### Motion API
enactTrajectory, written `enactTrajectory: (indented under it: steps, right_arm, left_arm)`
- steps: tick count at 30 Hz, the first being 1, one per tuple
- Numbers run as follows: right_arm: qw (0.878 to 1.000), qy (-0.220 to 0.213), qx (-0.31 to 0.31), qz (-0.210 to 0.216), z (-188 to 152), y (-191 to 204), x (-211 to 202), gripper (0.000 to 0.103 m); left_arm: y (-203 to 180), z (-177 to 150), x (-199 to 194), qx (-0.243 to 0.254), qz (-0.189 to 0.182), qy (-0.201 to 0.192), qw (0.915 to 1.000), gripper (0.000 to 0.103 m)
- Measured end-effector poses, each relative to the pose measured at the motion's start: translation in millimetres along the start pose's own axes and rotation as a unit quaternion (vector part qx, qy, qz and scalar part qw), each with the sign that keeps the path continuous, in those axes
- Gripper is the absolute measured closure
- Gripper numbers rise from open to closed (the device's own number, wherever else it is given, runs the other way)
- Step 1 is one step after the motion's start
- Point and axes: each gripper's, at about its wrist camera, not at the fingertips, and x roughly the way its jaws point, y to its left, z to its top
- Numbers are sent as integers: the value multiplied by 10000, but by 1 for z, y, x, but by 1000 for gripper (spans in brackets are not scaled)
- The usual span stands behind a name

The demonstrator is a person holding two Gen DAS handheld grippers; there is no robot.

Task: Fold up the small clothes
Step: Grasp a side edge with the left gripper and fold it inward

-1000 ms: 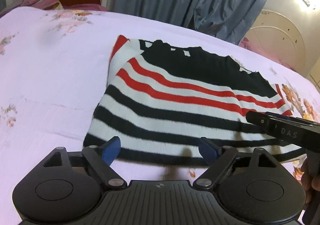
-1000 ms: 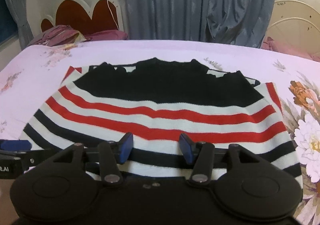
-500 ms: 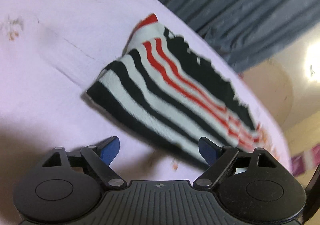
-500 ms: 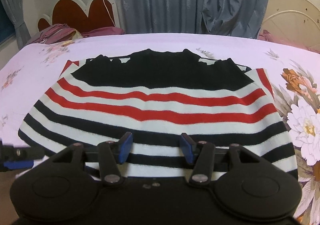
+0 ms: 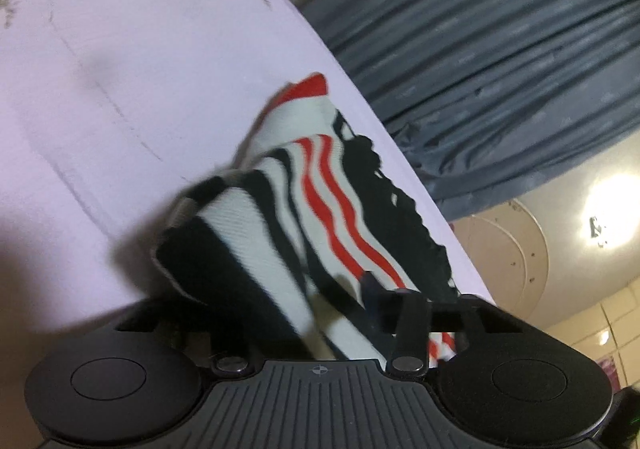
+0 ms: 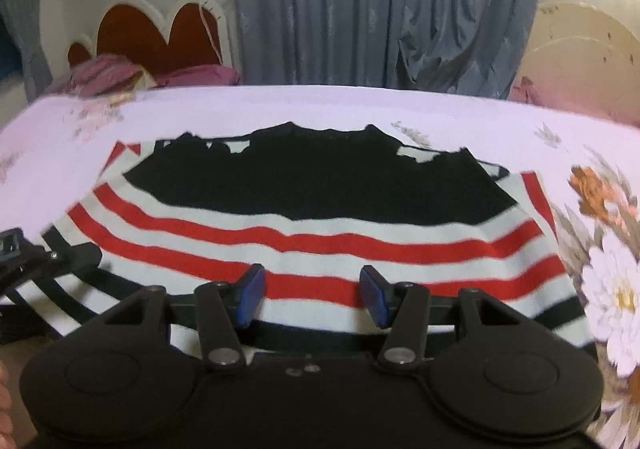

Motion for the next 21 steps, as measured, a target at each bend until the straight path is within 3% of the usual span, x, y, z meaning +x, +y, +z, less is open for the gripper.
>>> enactTrajectory:
  steps: [6,13,17,21]
  right_arm:
    - [9994,-131,-207,-240,-12,10,6,51]
    - [9994,-229,-157,-212,-16,7,5,50]
    - [9996,-236,-111,-93,-14,2,4,50]
    - [9990,-244,208,326,-10,-19,-7,49]
  left_arm:
    - [0,2,2,30,-18,-67,10000,87]
    - [-39,6,-10,762,-53,-378,9964,89]
    - [-76,4,-17,1346,-110,-531,9894,89]
    - [-126,-2,-19,2047,-307,-620,9764,89]
